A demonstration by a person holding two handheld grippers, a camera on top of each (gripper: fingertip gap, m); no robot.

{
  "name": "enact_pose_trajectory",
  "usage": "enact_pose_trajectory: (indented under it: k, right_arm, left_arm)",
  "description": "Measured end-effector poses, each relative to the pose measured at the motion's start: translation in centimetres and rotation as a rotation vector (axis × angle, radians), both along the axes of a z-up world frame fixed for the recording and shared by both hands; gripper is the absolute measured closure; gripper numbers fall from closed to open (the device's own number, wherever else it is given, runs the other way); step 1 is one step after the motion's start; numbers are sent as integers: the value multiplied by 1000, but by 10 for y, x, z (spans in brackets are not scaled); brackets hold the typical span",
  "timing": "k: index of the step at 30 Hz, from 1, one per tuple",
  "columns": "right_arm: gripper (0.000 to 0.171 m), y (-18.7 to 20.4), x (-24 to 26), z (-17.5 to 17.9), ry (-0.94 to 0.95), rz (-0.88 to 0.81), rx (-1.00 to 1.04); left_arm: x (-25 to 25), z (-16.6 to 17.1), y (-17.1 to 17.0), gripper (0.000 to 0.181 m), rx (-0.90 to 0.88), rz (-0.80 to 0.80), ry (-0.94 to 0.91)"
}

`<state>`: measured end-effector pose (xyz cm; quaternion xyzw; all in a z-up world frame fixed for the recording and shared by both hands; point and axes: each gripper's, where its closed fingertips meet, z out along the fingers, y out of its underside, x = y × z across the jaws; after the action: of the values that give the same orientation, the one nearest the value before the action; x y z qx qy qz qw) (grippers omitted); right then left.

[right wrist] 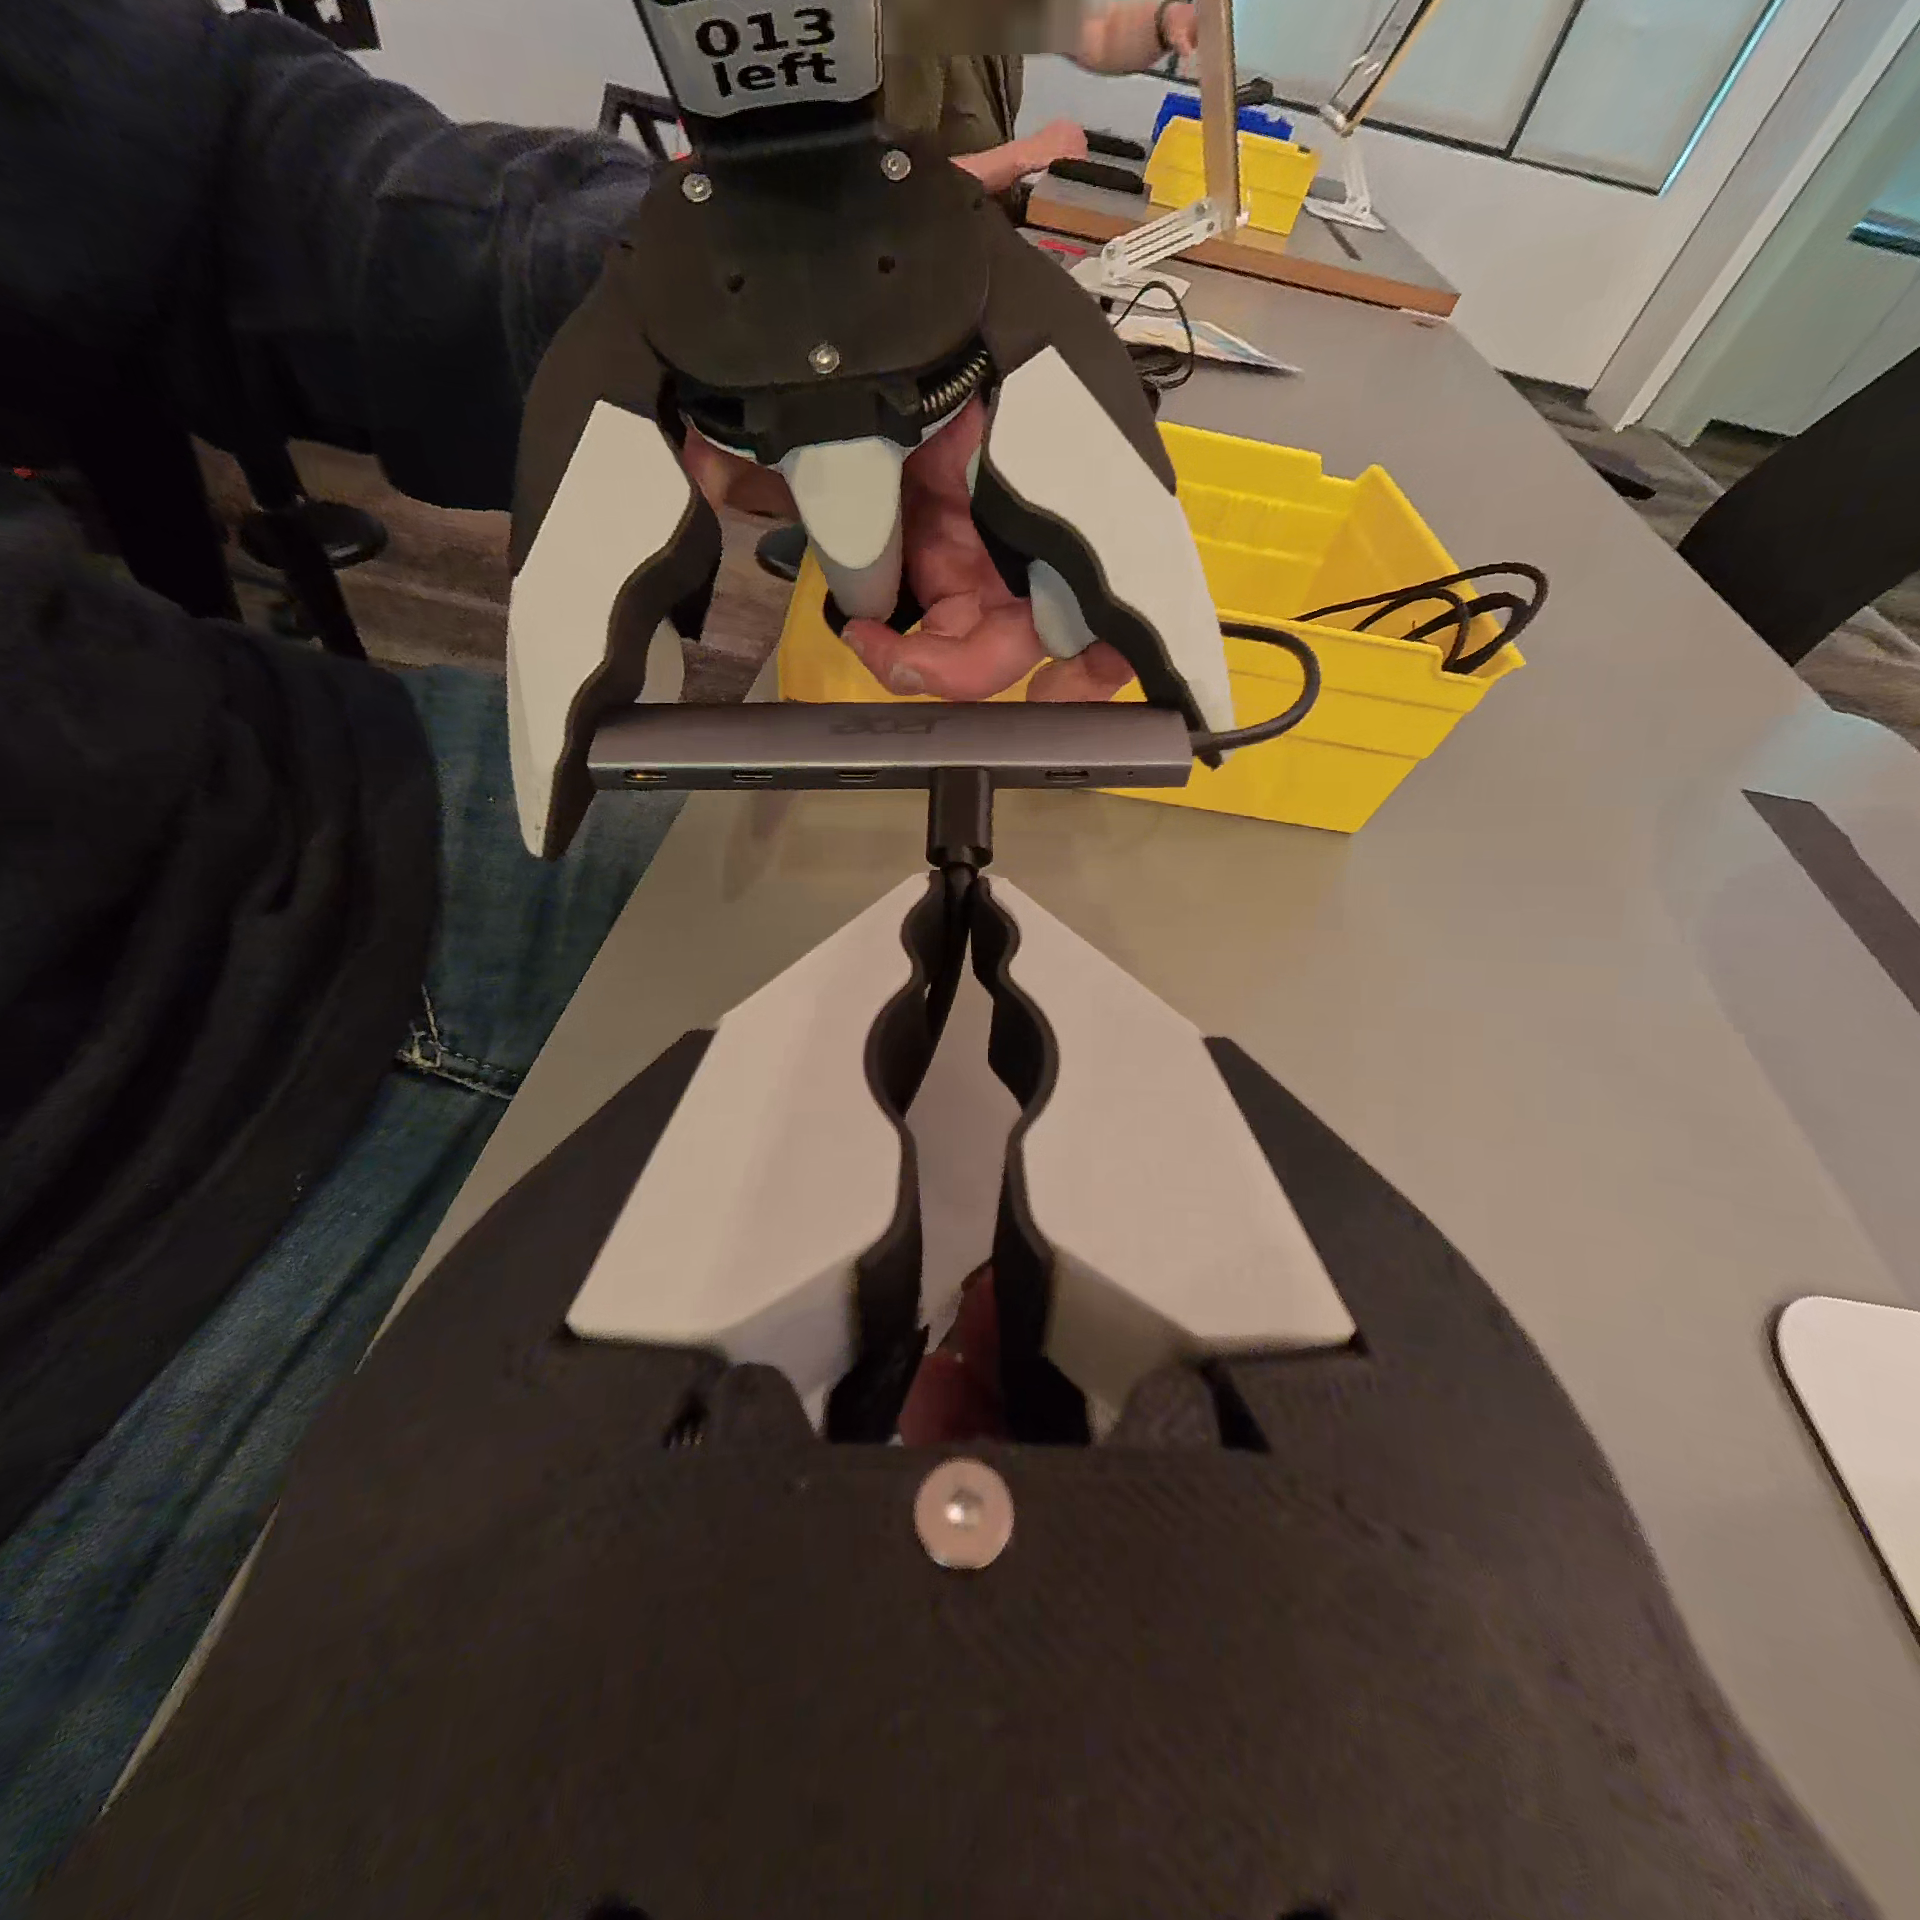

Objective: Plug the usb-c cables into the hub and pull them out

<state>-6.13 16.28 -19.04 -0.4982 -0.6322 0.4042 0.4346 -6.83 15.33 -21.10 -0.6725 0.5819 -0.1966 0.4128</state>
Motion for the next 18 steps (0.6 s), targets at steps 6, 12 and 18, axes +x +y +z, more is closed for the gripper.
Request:
enact_pose_trajectory:
  k: [6, 12, 18]
  right_arm:
    - [170, 7, 0, 4, 87, -54, -6]
    - [168, 12, 1, 3, 161, -99, -41]
    - [167, 14, 5, 4, 265, -108, -150]
  left_arm:
    - [6, 14, 4, 37, -68, 45, -153]
    - [10, 18, 7, 38, -135, 100, -279]
    - [16, 27, 9, 39, -138, 145, -355]
